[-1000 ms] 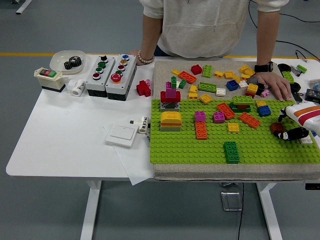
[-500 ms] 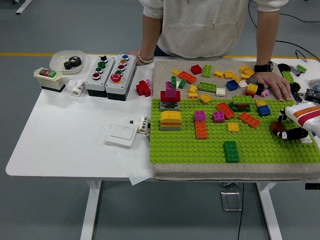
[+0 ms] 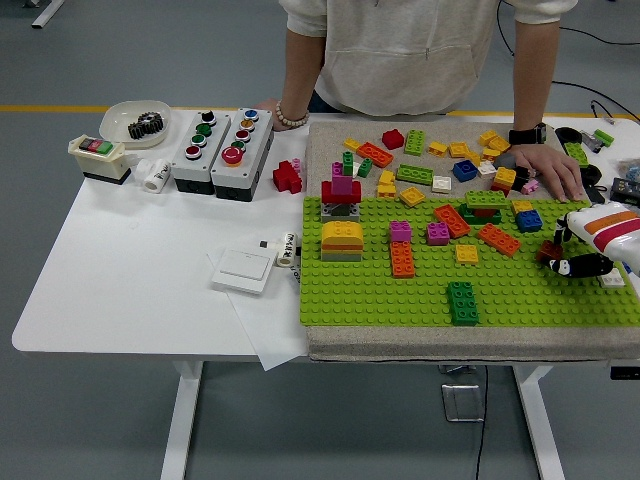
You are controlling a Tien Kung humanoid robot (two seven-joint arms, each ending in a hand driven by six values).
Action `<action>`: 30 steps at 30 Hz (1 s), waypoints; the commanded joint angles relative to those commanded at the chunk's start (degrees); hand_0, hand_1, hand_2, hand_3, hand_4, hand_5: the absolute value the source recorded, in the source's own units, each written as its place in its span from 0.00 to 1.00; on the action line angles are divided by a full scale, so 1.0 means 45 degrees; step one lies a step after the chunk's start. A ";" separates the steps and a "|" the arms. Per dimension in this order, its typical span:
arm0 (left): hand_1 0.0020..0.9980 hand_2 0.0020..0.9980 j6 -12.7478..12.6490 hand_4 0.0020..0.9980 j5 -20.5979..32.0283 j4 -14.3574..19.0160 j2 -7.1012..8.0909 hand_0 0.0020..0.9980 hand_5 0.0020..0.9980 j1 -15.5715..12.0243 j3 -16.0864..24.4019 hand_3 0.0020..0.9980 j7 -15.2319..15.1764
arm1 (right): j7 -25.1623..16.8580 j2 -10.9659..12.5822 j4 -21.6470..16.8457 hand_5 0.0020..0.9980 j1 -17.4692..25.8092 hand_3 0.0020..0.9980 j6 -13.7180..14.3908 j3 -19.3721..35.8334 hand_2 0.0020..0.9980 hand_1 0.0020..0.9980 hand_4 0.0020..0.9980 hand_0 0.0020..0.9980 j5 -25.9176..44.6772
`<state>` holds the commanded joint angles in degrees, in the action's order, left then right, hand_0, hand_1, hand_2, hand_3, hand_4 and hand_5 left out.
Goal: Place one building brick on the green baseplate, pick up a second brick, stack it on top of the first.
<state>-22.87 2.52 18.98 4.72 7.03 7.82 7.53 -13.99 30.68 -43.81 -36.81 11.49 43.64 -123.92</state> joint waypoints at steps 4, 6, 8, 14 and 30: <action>0.78 0.77 0.0003 0.66 -0.0001 -0.0004 -0.0001 0.80 0.68 -0.0010 0.0004 0.60 0.0005 | -0.0012 0.0049 -0.0054 0.58 0.0026 0.50 0.0015 0.0003 0.50 0.42 0.64 0.29 0.0010; 0.78 0.77 0.0004 0.66 0.0000 -0.0006 -0.0004 0.80 0.68 -0.0014 0.0002 0.60 0.0005 | -0.0017 0.0061 -0.0061 0.58 0.0034 0.50 0.0014 -0.0006 0.50 0.42 0.64 0.29 0.0014; 0.78 0.77 0.0006 0.66 -0.0006 -0.0004 -0.0003 0.80 0.68 -0.0015 0.0004 0.60 0.0010 | -0.0024 0.0078 -0.0094 0.57 0.0055 0.50 0.0020 0.0015 0.50 0.41 0.63 0.29 -0.0009; 0.77 0.77 0.0012 0.66 -0.0008 -0.0010 -0.0003 0.80 0.68 -0.0024 0.0006 0.60 0.0012 | -0.0029 0.0202 -0.0457 0.57 0.0177 0.50 0.0068 0.0184 0.50 0.41 0.63 0.29 -0.0164; 0.77 0.77 0.0026 0.66 -0.0360 -0.0052 -0.0017 0.80 0.68 -0.0175 0.0161 0.60 0.0139 | 0.0133 0.1095 -0.3642 0.55 0.1297 0.50 0.0263 0.0568 0.50 0.41 0.61 0.29 -0.0623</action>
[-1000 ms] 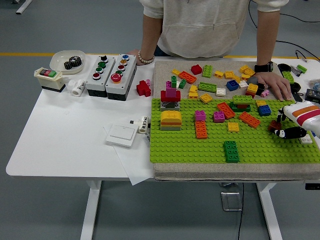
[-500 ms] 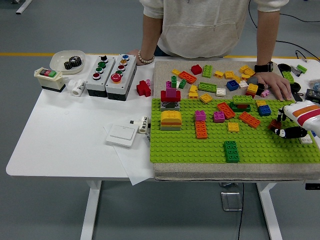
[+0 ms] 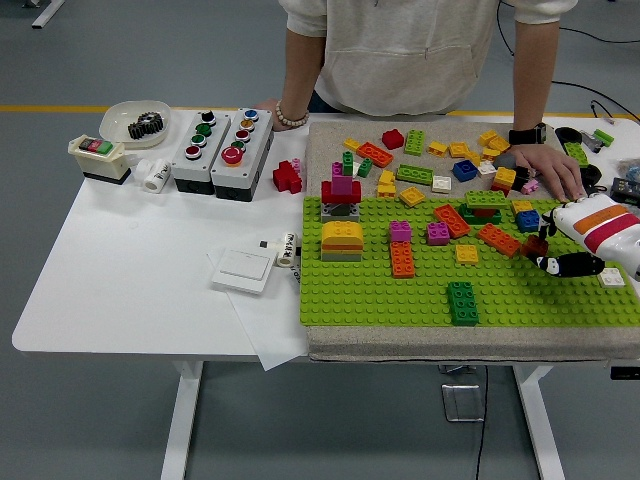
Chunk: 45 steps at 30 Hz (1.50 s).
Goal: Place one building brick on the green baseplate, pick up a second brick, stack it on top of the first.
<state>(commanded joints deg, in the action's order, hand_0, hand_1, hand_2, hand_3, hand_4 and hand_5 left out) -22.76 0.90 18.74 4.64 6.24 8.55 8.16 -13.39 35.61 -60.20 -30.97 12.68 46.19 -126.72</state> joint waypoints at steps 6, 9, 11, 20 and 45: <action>0.77 0.77 0.0001 0.66 -0.0206 0.0000 0.0009 0.80 0.68 -0.0052 0.0093 0.60 0.0079 | -0.0043 0.0361 -0.1581 0.54 0.0450 0.50 0.0052 -0.0198 0.50 0.42 0.62 0.29 0.0080; 0.77 0.77 0.0001 0.66 -0.0282 -0.0003 0.0012 0.79 0.68 -0.0063 0.0122 0.60 0.0105 | -0.0106 0.0471 -0.2274 0.53 0.0580 0.50 0.0094 -0.0330 0.50 0.42 0.62 0.29 0.0127; 0.77 0.77 0.0002 0.66 -0.0294 -0.0003 0.0015 0.79 0.68 -0.0064 0.0126 0.60 0.0106 | -0.0140 0.0520 -0.2505 0.53 0.0599 0.50 0.0136 -0.0430 0.50 0.42 0.62 0.29 0.0140; 0.77 0.77 0.0004 0.66 -0.0182 0.0003 0.0026 0.79 0.68 -0.0021 0.0062 0.60 0.0048 | -0.0217 0.0563 -0.2792 0.53 0.0290 0.51 0.0249 -0.1210 0.50 0.42 0.62 0.29 0.0156; 0.77 0.76 0.0005 0.66 0.0039 0.0015 0.0028 0.79 0.68 0.0062 -0.0048 0.60 -0.0030 | -0.0423 0.0020 -0.2191 0.51 -0.0628 0.51 0.0595 -0.2445 0.51 0.43 0.65 0.29 0.0019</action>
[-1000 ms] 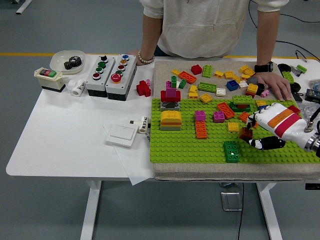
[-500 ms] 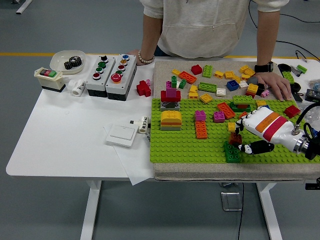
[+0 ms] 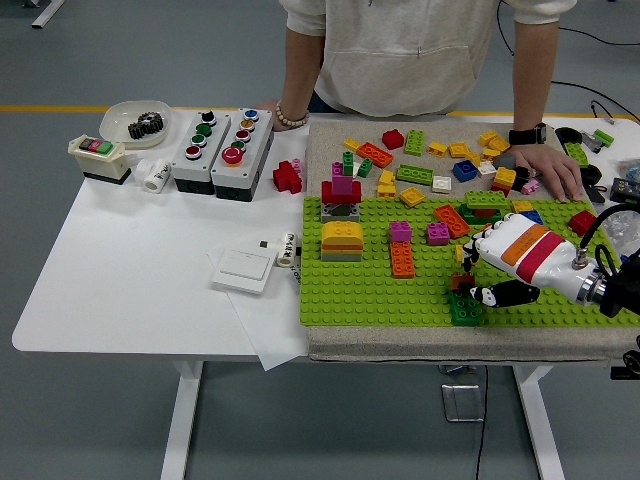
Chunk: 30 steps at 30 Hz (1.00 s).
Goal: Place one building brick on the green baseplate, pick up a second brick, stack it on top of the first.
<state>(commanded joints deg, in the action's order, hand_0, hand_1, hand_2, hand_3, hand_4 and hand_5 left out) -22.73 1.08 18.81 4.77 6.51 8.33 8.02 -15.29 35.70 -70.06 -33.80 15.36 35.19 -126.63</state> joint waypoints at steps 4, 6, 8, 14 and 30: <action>0.77 0.76 0.0002 0.66 -0.0001 -0.0003 0.0001 0.79 0.68 0.0000 0.0000 0.60 0.0001 | -0.0018 0.0017 -0.0010 0.51 0.0032 0.51 -0.0009 -0.0014 0.51 0.43 0.65 0.29 0.0007; 0.77 0.76 0.0003 0.66 -0.0013 -0.0004 0.0002 0.79 0.68 0.0002 0.0005 0.60 0.0005 | -0.0019 0.0042 -0.0054 0.51 0.0047 0.51 -0.0017 -0.0009 0.51 0.43 0.66 0.30 0.0007; 0.77 0.76 0.0004 0.66 -0.0026 -0.0006 0.0003 0.79 0.68 0.0001 0.0015 0.60 0.0009 | -0.0013 0.0081 -0.0136 0.51 0.0078 0.51 -0.0029 0.0020 0.51 0.43 0.66 0.30 -0.0013; 0.77 0.76 0.0004 0.66 -0.0011 -0.0009 0.0009 0.79 0.68 0.0003 0.0006 0.60 0.0004 | 0.0014 0.0192 -0.0426 0.50 0.0213 0.51 -0.0086 0.0162 0.51 0.43 0.67 0.30 -0.0086; 0.77 0.76 0.0010 0.67 -0.0053 -0.0023 0.0008 0.79 0.68 -0.0003 0.0026 0.60 0.0027 | -0.0029 0.0271 -0.0735 0.49 0.0378 0.52 -0.0327 0.0283 0.52 0.44 0.74 0.30 -0.0138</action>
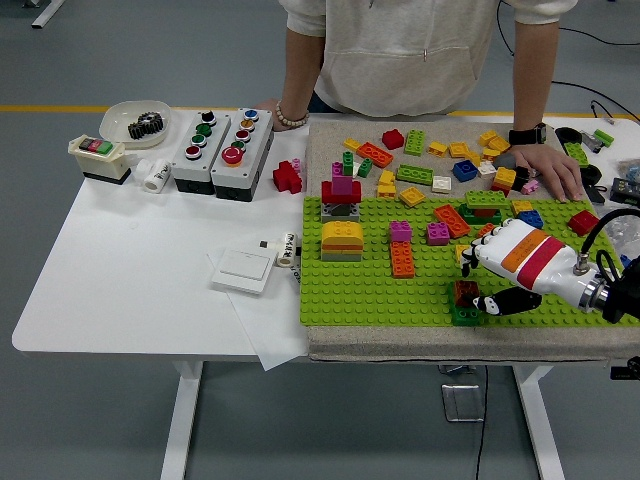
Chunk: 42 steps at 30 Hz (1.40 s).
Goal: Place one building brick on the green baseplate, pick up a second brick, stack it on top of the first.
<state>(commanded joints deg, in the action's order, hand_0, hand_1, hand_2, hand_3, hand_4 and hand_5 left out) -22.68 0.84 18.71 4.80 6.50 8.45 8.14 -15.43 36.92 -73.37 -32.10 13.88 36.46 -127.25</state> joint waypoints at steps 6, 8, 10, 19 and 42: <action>0.77 0.76 -0.0001 0.67 -0.0031 -0.0007 -0.0001 0.79 0.68 -0.0018 0.0019 0.60 0.0014 | -0.0034 0.0029 -0.0091 0.49 0.0057 0.52 -0.0105 0.0042 0.52 0.44 0.75 0.29 0.0010; 0.77 0.76 -0.0001 0.67 -0.0063 -0.0011 -0.0003 0.79 0.68 -0.0025 0.0038 0.60 0.0027 | -0.0040 0.0032 -0.0119 0.49 0.0064 0.52 -0.0110 0.0038 0.52 0.44 0.75 0.29 0.0018; 0.77 0.76 0.0001 0.67 -0.0098 -0.0017 -0.0004 0.79 0.68 -0.0033 0.0058 0.60 0.0040 | -0.0047 0.0037 -0.0160 0.49 0.0075 0.52 -0.0103 0.0042 0.52 0.44 0.75 0.29 0.0035; 0.77 0.76 0.0011 0.67 -0.0352 -0.0073 -0.0021 0.79 0.68 -0.0093 0.0202 0.60 0.0130 | -0.0060 0.0156 -0.0515 0.50 0.0390 0.53 -0.0055 0.0436 0.52 0.43 0.78 0.29 0.0369; 0.76 0.76 0.0019 0.66 -0.0503 -0.0073 0.0002 0.78 0.68 -0.0132 0.0250 0.60 0.0143 | 0.0495 0.0779 -0.3208 0.86 0.2614 0.65 -0.1916 0.3141 0.72 0.66 0.91 0.66 0.3373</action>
<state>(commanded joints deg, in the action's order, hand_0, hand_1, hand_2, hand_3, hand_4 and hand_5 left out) -22.60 -1.42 18.38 4.81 5.91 9.57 8.79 -13.20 40.42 -87.80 -20.34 5.26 50.60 -112.07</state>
